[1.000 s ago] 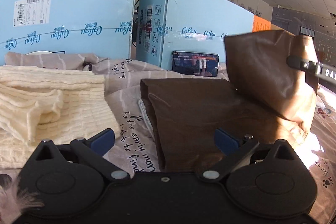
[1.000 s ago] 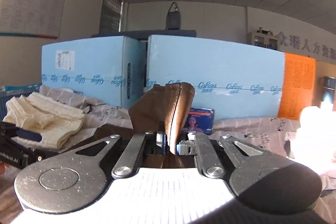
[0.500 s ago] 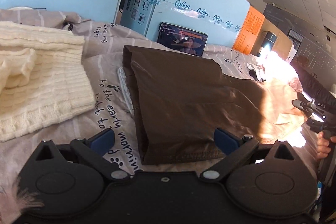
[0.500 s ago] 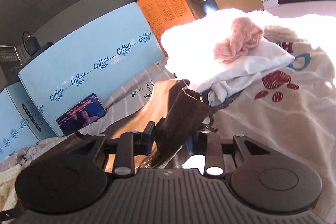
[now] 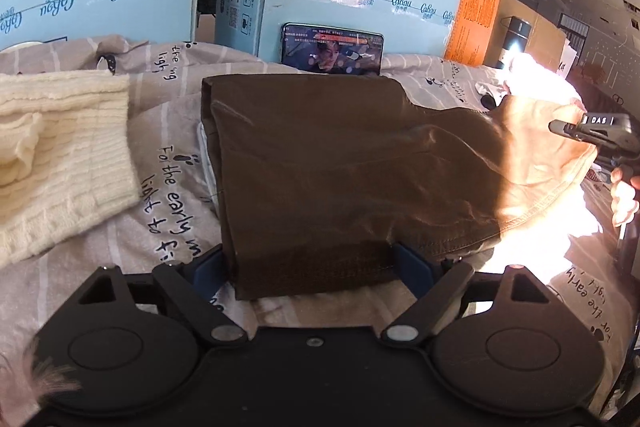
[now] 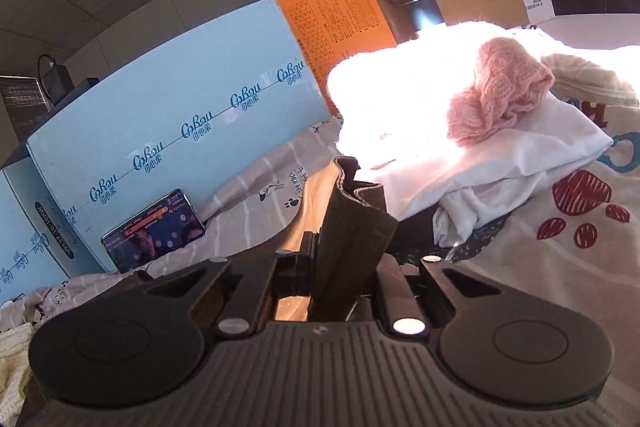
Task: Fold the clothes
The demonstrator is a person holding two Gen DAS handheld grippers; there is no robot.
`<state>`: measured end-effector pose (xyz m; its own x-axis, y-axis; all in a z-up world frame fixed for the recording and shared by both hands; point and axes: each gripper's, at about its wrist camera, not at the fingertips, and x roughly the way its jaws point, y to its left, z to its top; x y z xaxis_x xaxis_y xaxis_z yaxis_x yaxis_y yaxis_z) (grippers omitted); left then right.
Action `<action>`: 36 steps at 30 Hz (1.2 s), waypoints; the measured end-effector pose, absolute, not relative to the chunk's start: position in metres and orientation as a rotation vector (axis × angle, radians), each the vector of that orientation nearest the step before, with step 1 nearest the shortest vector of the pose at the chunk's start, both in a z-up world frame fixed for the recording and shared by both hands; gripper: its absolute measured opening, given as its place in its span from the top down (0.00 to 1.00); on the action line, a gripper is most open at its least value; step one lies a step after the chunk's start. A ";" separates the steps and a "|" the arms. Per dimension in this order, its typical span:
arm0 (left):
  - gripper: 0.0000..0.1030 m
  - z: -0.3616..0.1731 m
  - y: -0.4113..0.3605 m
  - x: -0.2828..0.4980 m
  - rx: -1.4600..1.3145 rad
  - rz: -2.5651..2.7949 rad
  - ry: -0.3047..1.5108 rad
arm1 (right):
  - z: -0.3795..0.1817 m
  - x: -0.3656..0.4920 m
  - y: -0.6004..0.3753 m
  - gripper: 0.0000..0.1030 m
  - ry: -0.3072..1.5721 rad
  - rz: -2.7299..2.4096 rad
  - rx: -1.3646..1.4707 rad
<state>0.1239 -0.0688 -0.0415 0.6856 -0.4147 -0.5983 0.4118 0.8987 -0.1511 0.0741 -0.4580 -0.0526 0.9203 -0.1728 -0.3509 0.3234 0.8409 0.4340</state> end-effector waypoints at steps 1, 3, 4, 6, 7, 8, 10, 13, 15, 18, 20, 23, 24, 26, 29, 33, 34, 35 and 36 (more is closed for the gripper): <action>0.26 -0.041 -0.071 0.128 0.010 -0.463 0.661 | -0.050 0.075 -0.459 0.93 0.299 -0.262 0.512; 0.28 -0.039 -0.073 0.137 0.025 -0.463 0.656 | -0.048 0.073 -0.461 0.93 0.289 -0.265 0.520; 0.27 -0.038 -0.074 0.141 0.030 -0.469 0.663 | -0.049 0.071 -0.462 0.93 0.288 -0.273 0.525; 0.27 -0.033 -0.072 0.143 0.047 -0.498 0.662 | -0.054 0.068 -0.467 0.91 0.313 -0.293 0.534; 0.23 -0.030 -0.069 0.142 0.047 -0.516 0.650 | -0.056 0.065 -0.471 0.88 0.332 -0.290 0.534; 0.19 -0.025 -0.064 0.142 0.041 -0.529 0.627 | -0.058 0.062 -0.474 0.81 0.352 -0.287 0.533; 0.04 -0.011 -0.053 0.142 0.038 -0.521 0.544 | -0.058 0.055 -0.481 0.53 0.355 -0.336 0.514; 0.02 0.006 -0.042 0.157 0.023 -0.464 0.449 | -0.049 0.048 -0.482 0.38 0.301 -0.434 0.442; 0.02 0.008 -0.040 0.174 0.022 -0.476 0.409 | -0.041 0.049 -0.475 0.35 0.256 -0.433 0.420; 0.01 0.005 -0.042 0.204 0.042 -0.513 0.363 | -0.029 0.054 -0.461 0.32 0.202 -0.373 0.413; 0.01 0.001 -0.044 0.224 0.047 -0.545 0.360 | -0.024 0.061 -0.451 0.28 0.191 -0.286 0.427; 0.00 -0.009 -0.052 0.250 0.078 -0.583 0.397 | -0.025 0.079 -0.438 0.24 0.242 -0.111 0.473; 0.00 -0.013 -0.055 0.259 0.090 -0.590 0.422 | -0.029 0.086 -0.435 0.24 0.263 -0.078 0.486; 0.00 -0.022 -0.058 0.276 0.089 -0.602 0.481 | -0.037 0.094 -0.432 0.24 0.285 -0.055 0.501; 0.00 -0.031 -0.062 0.293 0.057 -0.673 0.548 | -0.050 0.104 -0.433 0.24 0.312 -0.032 0.527; 0.00 -0.030 -0.073 0.300 0.074 -0.743 0.556 | -0.063 0.113 -0.435 0.24 0.362 -0.036 0.547; 0.00 -0.027 -0.072 0.299 0.068 -0.766 0.543 | -0.064 0.114 -0.435 0.24 0.366 -0.039 0.545; 0.00 -0.022 -0.071 0.296 0.057 -0.789 0.521 | -0.065 0.115 -0.435 0.24 0.368 -0.040 0.544; 0.00 -0.018 -0.069 0.294 0.042 -0.814 0.501 | -0.066 0.115 -0.435 0.23 0.371 -0.037 0.542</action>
